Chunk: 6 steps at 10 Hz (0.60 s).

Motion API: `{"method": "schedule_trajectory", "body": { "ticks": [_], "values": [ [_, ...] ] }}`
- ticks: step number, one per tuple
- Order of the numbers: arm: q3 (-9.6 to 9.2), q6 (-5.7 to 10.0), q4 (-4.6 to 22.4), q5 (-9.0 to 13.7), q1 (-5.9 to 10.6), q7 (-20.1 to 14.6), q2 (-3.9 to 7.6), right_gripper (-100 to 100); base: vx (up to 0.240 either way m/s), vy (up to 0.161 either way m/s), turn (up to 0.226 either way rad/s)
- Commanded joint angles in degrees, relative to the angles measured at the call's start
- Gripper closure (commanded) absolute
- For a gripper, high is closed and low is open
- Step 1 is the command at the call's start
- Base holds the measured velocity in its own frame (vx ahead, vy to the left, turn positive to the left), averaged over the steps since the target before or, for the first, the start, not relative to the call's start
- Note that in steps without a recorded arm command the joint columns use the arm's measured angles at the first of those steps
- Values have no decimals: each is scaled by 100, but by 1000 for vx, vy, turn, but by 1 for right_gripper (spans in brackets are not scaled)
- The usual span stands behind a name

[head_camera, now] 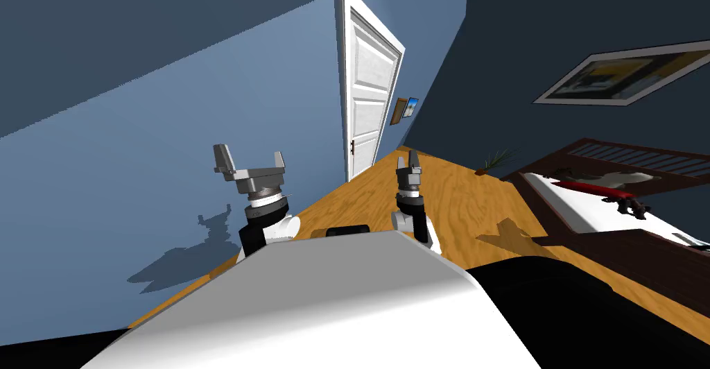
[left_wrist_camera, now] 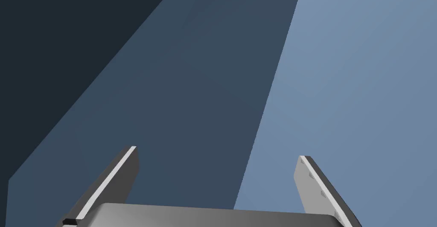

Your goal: Pull the door open

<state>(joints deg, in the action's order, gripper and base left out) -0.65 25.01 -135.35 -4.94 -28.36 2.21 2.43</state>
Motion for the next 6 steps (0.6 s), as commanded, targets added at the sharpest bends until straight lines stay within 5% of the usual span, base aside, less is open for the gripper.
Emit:
{"method": "schedule_trajectory", "body": {
  "ticks": [1, 6],
  "values": [
    [-3, 54, 212, 106, 75, -156, 36, -100, 52, -41, 182],
    [-10, 212, 837, 416, 297, -617, 119, -100, 98, -63, 154]
  ]
}}
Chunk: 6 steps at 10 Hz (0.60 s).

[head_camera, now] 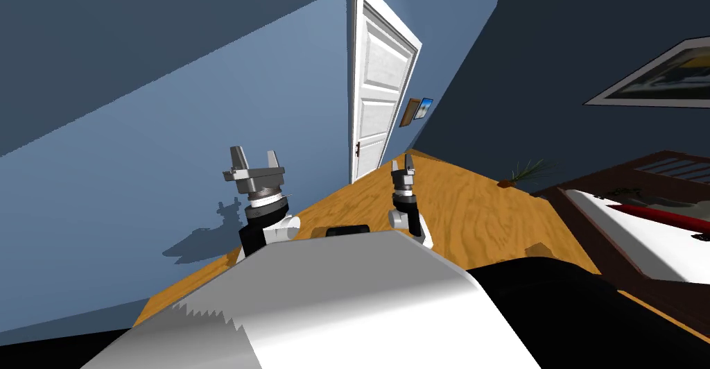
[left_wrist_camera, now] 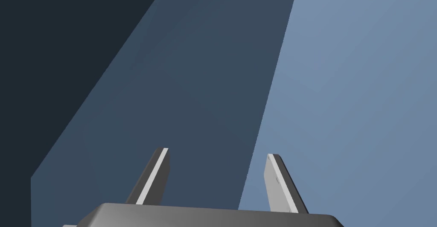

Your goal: Pull the door open

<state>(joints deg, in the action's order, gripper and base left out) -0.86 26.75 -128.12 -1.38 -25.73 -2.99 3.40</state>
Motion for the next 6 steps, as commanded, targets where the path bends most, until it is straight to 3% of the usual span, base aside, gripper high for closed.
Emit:
{"method": "schedule_trajectory", "body": {
  "ticks": [1, 6],
  "values": [
    [9, 62, 208, 107, 67, -167, 34, -100, 114, -86, 174],
    [2, 209, 784, 393, 271, -591, 93, -100, 74, -68, 135]
  ]
}}
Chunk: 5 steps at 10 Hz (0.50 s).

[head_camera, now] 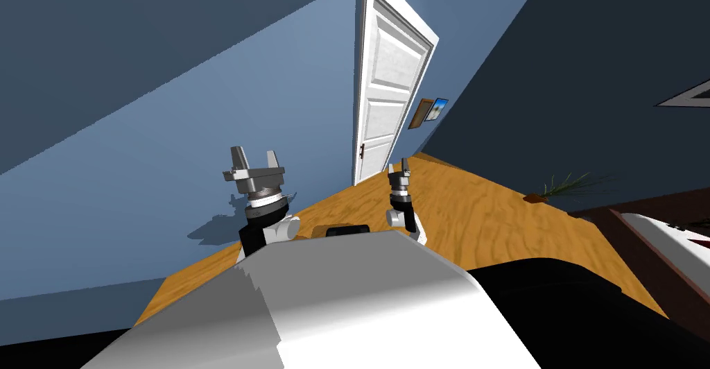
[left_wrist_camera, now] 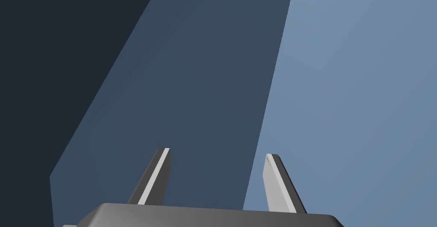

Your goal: Pull the door open

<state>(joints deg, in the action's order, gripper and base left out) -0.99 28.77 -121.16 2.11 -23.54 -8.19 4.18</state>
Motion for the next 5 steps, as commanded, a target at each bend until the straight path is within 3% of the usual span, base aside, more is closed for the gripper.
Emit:
{"method": "schedule_trajectory", "body": {
  "ticks": [1, 5],
  "values": [
    [14, 38, 210, 106, 96, -161, 27, -100, 68, -73, 145],
    [7, 177, 760, 379, 290, -566, 72, -100, 78, -78, 163]
  ]
}}
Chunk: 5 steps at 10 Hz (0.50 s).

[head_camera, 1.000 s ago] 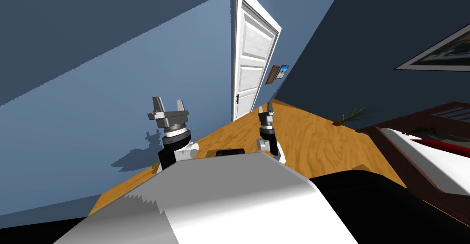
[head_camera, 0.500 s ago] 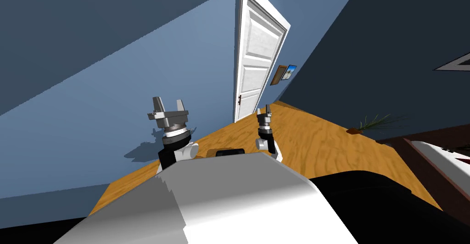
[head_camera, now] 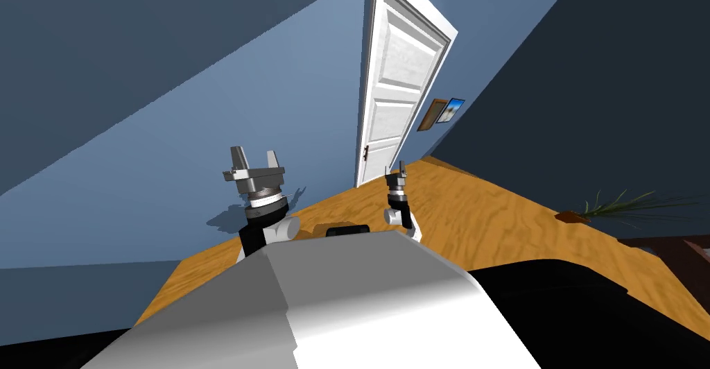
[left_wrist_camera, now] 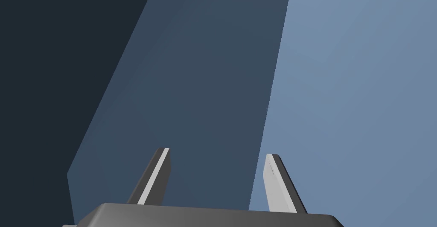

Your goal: Pull the door open

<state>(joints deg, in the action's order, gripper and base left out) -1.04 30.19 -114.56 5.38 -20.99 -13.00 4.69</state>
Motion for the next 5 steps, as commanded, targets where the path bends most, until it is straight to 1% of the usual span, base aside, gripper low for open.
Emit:
{"method": "schedule_trajectory", "body": {
  "ticks": [1, 5],
  "values": [
    [10, 70, 239, 121, 84, -187, 32, -100, 61, -106, 153],
    [3, 224, 846, 423, 299, -635, 73, -100, 73, -97, 186]
  ]
}}
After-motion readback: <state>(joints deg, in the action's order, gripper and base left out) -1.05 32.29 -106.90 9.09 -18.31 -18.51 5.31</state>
